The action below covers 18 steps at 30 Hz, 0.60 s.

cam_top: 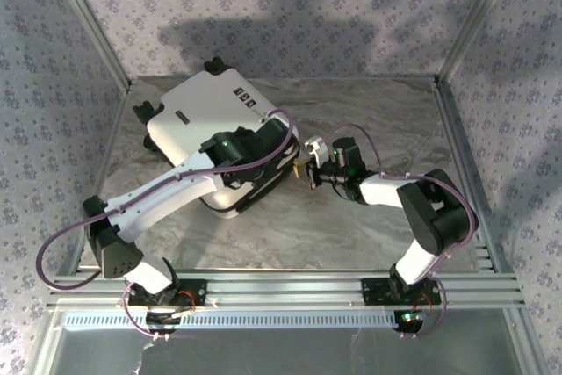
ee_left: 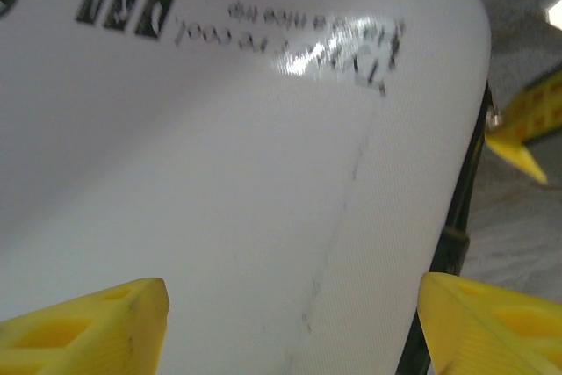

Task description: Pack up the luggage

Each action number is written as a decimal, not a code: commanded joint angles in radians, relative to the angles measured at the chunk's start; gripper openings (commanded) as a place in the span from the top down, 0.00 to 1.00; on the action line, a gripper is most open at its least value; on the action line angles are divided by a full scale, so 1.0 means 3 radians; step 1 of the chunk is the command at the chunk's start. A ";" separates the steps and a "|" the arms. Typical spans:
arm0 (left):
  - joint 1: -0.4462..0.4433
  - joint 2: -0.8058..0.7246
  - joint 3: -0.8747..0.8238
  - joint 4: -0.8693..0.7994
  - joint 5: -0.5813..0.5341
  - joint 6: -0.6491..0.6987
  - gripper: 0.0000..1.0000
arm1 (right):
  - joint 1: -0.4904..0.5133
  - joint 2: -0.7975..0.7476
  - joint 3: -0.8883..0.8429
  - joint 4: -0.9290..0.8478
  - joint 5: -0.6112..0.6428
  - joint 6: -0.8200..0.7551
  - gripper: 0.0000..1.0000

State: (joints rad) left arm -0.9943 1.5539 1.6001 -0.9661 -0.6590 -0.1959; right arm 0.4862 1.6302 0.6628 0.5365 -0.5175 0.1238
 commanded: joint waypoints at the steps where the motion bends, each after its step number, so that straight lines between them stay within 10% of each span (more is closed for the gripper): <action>1: 0.0043 0.0140 0.0214 0.0244 -0.0122 0.0178 0.25 | 0.0194 -0.0228 -0.0209 0.0072 0.0146 0.0053 1.00; 12: 0.0019 0.0154 0.0033 0.0219 0.0075 0.0026 0.25 | 0.0930 -0.0490 -0.0646 0.0203 0.0813 0.0256 1.00; 18: 0.0009 0.0162 -0.0288 0.0048 0.0041 -0.0186 0.26 | 0.0692 -0.0675 -0.0571 -0.0298 0.1145 0.0247 1.00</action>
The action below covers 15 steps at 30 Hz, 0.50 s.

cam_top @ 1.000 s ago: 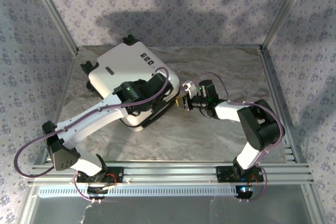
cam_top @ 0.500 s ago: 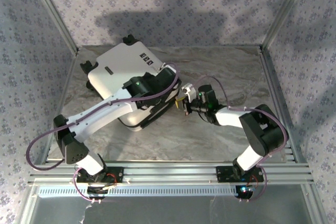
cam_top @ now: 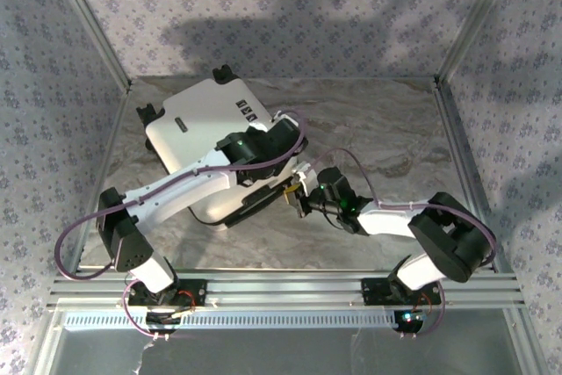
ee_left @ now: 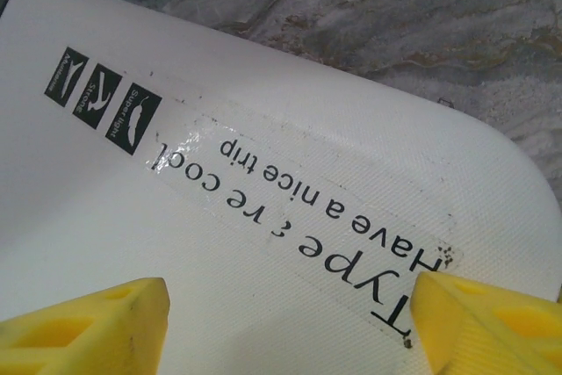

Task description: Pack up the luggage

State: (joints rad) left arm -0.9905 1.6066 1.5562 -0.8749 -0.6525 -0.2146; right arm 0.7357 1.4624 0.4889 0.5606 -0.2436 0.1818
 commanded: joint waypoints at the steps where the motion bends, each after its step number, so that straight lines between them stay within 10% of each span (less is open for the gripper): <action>1: -0.0010 0.0006 -0.0162 -0.0308 -0.0016 -0.0159 0.27 | -0.0232 -0.0160 0.0025 -0.0456 0.0244 0.0064 1.00; 15: -0.0049 -0.0022 -0.0247 -0.0469 -0.0080 -0.0258 0.29 | -0.0945 -0.0006 0.0625 -0.1083 -0.0169 -0.0366 1.00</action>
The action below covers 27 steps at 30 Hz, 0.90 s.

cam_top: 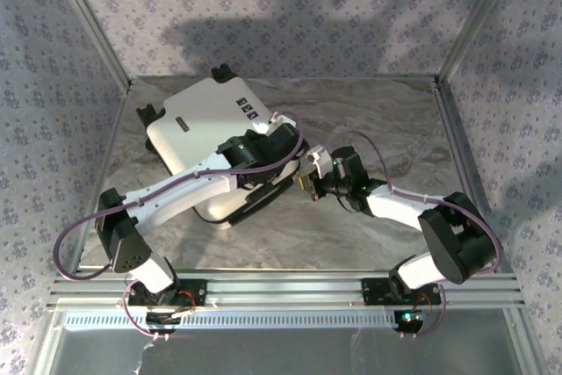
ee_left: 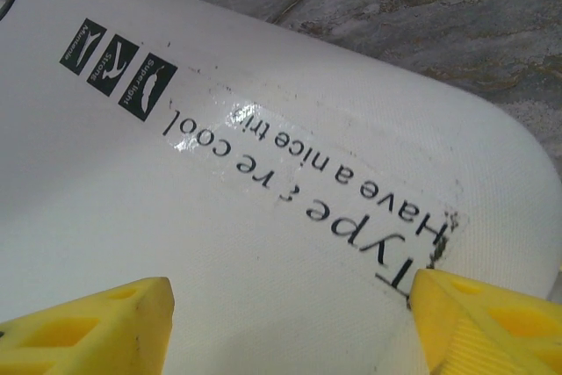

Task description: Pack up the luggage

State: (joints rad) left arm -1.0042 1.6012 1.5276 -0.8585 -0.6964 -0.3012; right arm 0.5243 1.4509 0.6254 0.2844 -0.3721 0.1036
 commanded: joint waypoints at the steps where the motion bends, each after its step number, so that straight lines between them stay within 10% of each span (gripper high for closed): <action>1: -0.0002 -0.0009 -0.0153 -0.0518 0.0071 0.0029 0.28 | -0.0270 0.0033 0.0206 -0.0192 0.0246 -0.0129 1.00; 15: -0.0007 0.0055 0.0088 -0.0381 0.0052 0.0217 0.26 | -0.0209 -0.0010 0.0189 -0.0175 0.0219 -0.0089 1.00; 27: 0.0183 0.1447 0.2159 -0.0833 -0.0370 0.0209 0.17 | -0.0040 0.0015 0.0043 0.0000 0.0237 -0.0023 1.00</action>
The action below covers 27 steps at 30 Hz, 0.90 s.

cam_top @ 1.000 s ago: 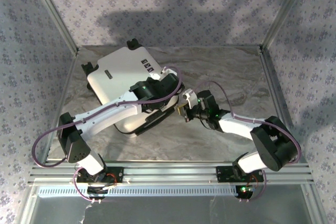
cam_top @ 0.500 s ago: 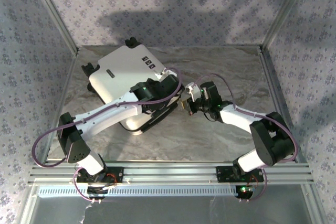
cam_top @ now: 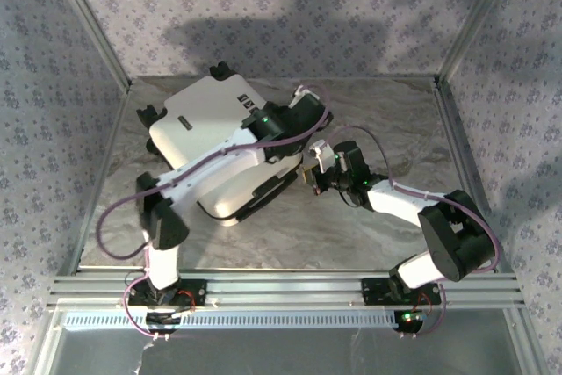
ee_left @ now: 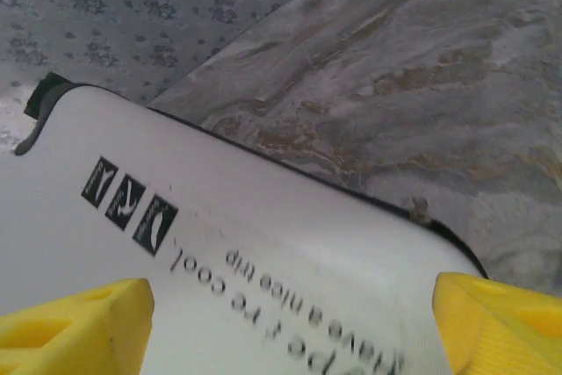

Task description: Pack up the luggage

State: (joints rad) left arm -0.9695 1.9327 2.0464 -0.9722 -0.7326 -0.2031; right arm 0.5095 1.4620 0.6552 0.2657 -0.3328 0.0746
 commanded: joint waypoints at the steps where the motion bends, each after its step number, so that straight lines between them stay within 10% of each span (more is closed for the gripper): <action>1: 0.0101 0.0511 0.0658 -0.0602 -0.0278 -0.0177 0.17 | 0.0010 -0.0022 -0.0057 0.0062 0.0093 0.0074 1.00; 10: 0.0307 0.1156 0.1399 -0.1095 -0.0171 -0.0466 0.16 | 0.0027 -0.0033 -0.0102 0.0091 0.0049 0.0049 1.00; 27: 0.0158 -0.0065 -0.0895 -0.0211 0.0670 -0.0240 0.31 | 0.0576 -0.0359 -0.0401 0.0170 0.0283 0.0103 1.00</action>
State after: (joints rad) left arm -0.9054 1.9465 1.8866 -0.9043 -0.6613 -0.2653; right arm 0.6430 1.3823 0.5533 0.3187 -0.3004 0.0887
